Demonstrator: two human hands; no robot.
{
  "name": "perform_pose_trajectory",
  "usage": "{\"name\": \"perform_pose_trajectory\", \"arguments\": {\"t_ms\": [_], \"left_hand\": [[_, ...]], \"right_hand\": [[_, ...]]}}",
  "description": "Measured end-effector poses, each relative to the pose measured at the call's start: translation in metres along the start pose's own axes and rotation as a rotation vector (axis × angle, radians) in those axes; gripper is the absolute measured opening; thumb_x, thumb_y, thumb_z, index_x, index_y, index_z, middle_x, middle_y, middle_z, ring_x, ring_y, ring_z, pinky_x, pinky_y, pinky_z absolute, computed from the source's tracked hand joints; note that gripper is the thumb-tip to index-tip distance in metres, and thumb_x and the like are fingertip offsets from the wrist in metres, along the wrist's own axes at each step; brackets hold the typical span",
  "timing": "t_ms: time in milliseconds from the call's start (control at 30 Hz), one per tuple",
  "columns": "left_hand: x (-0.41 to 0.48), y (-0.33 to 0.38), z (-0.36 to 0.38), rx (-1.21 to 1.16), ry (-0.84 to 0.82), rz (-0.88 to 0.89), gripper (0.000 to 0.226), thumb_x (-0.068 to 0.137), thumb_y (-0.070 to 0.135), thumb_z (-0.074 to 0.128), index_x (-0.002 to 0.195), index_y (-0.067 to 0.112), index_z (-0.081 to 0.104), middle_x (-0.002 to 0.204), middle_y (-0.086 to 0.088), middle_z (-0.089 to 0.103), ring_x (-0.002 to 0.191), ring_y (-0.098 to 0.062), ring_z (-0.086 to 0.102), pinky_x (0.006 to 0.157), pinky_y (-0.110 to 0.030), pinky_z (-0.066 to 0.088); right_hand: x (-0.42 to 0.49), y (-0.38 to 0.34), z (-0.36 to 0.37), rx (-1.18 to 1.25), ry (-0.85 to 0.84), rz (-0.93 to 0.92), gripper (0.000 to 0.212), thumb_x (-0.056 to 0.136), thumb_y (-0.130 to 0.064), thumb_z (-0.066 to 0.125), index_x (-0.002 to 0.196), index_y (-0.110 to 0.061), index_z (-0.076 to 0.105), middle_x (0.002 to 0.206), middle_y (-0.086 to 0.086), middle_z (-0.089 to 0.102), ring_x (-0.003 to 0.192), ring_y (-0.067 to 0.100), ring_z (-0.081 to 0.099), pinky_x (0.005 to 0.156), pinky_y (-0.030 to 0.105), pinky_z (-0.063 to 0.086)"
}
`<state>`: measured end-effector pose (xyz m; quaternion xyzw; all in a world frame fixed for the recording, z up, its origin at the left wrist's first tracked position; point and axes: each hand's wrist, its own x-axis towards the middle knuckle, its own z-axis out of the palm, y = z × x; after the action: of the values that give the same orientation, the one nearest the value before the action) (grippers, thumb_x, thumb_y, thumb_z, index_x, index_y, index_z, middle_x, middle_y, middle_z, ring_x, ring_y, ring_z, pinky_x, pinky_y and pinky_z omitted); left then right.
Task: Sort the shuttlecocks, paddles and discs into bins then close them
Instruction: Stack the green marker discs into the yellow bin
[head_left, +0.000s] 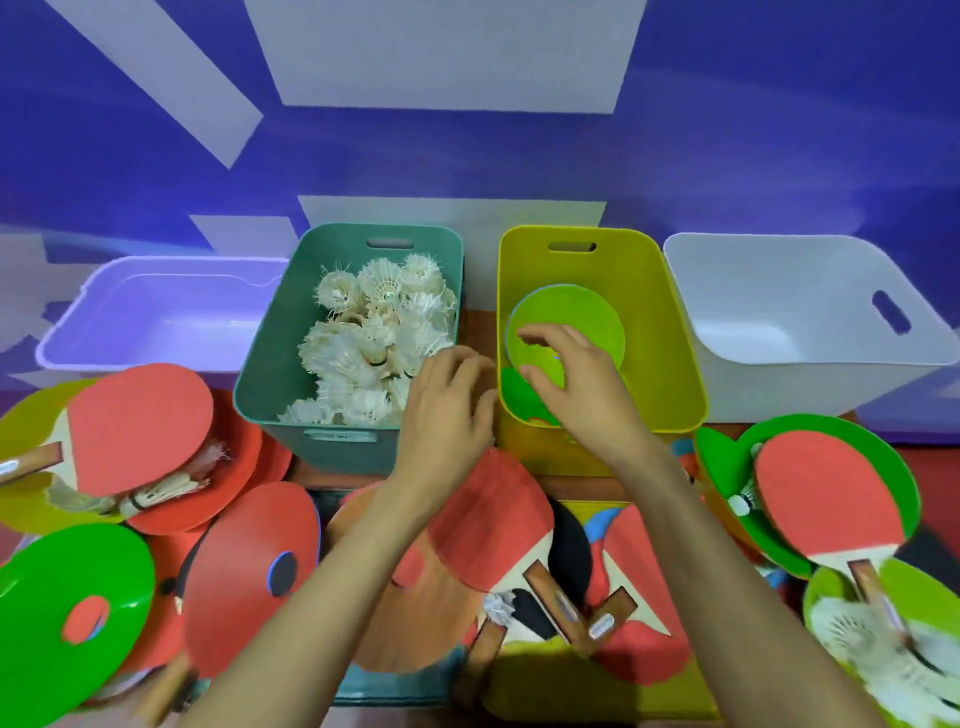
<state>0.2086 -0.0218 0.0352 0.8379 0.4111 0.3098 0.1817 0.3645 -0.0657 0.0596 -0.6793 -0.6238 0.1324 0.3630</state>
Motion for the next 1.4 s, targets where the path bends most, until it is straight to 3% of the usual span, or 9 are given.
{"name": "perform_pose_trajectory", "arguments": {"t_ms": [133,267,400,667,833,1033,1200,1300,1400], "left_hand": [[-0.028,0.062,0.038,-0.07,-0.07,0.058,0.028,0.082,0.03,0.049,0.101,0.013,0.062,0.101,-0.006,0.056,0.095,-0.024,0.055,0.083,-0.032,0.04],[-0.055,0.119,0.086,-0.15,-0.217,0.08,0.035,0.082,0.035,0.046,0.105,0.012,0.06,0.103,-0.006,0.056,0.098,-0.025,0.056,0.086,-0.039,0.045],[-0.08,0.165,0.13,-0.17,-0.317,0.099,0.034,0.082,0.033,0.046,0.106,0.012,0.059,0.104,-0.006,0.057,0.098,-0.025,0.055,0.087,-0.035,0.042],[-0.121,0.236,0.201,-0.232,-0.548,0.109,0.03,0.086,0.018,0.061,0.114,0.009,0.058,0.114,-0.008,0.054,0.109,-0.024,0.052,0.093,-0.03,0.04],[-0.141,0.257,0.232,-0.17,-0.701,0.126,0.034,0.087,0.014,0.058,0.12,0.006,0.056,0.119,-0.013,0.053,0.114,-0.03,0.049,0.096,-0.036,0.041],[-0.161,0.271,0.263,0.035,-0.867,0.129,0.051,0.086,0.029,0.062,0.131,0.011,0.047,0.127,-0.013,0.052,0.119,-0.031,0.045,0.097,-0.034,0.037],[-0.166,0.271,0.276,0.123,-0.74,0.181,0.028,0.09,0.025,0.053,0.112,0.011,0.062,0.112,-0.009,0.061,0.107,-0.03,0.052,0.091,-0.035,0.037],[-0.168,0.268,0.271,0.052,-0.579,0.202,0.017,0.089,0.017,0.054,0.092,0.007,0.067,0.092,-0.011,0.066,0.09,-0.033,0.06,0.08,-0.037,0.042],[-0.174,0.26,0.264,0.005,-0.421,0.258,0.02,0.085,0.021,0.048,0.083,0.012,0.065,0.076,-0.006,0.064,0.072,-0.029,0.061,0.069,-0.033,0.042]], "right_hand": [[-0.055,0.031,-0.049,-0.045,0.057,0.011,0.033,0.085,-0.015,0.059,0.117,-0.01,0.059,0.112,0.008,0.062,0.107,0.024,0.057,0.093,0.027,0.039],[-0.113,0.071,-0.096,-0.083,0.092,0.087,0.036,0.082,-0.019,0.056,0.116,-0.009,0.061,0.111,0.01,0.063,0.103,0.026,0.058,0.089,0.024,0.038],[-0.172,0.112,-0.135,-0.098,0.142,0.171,0.034,0.082,-0.014,0.059,0.115,-0.008,0.06,0.11,0.009,0.062,0.103,0.025,0.058,0.088,0.018,0.036],[-0.267,0.18,-0.174,-0.181,0.174,0.502,0.038,0.087,-0.01,0.062,0.124,-0.011,0.055,0.118,0.009,0.058,0.108,0.026,0.054,0.085,0.03,0.04],[-0.298,0.206,-0.174,-0.28,0.118,0.644,0.027,0.091,-0.017,0.059,0.115,-0.005,0.059,0.112,0.017,0.06,0.109,0.034,0.052,0.09,0.038,0.039],[-0.326,0.217,-0.173,-0.334,-0.033,0.726,0.028,0.087,-0.017,0.059,0.114,-0.009,0.059,0.11,0.016,0.058,0.106,0.037,0.049,0.086,0.043,0.043],[-0.33,0.216,-0.171,-0.416,0.017,0.699,0.026,0.088,-0.019,0.059,0.112,-0.011,0.062,0.109,0.012,0.059,0.104,0.035,0.051,0.083,0.041,0.041],[-0.327,0.217,-0.169,-0.391,-0.013,0.672,0.027,0.084,-0.003,0.054,0.11,-0.007,0.062,0.107,0.015,0.057,0.102,0.037,0.05,0.081,0.039,0.04],[-0.322,0.214,-0.168,-0.438,0.011,0.635,0.022,0.088,-0.007,0.053,0.108,-0.006,0.063,0.104,0.015,0.059,0.098,0.038,0.051,0.081,0.041,0.042]]}}
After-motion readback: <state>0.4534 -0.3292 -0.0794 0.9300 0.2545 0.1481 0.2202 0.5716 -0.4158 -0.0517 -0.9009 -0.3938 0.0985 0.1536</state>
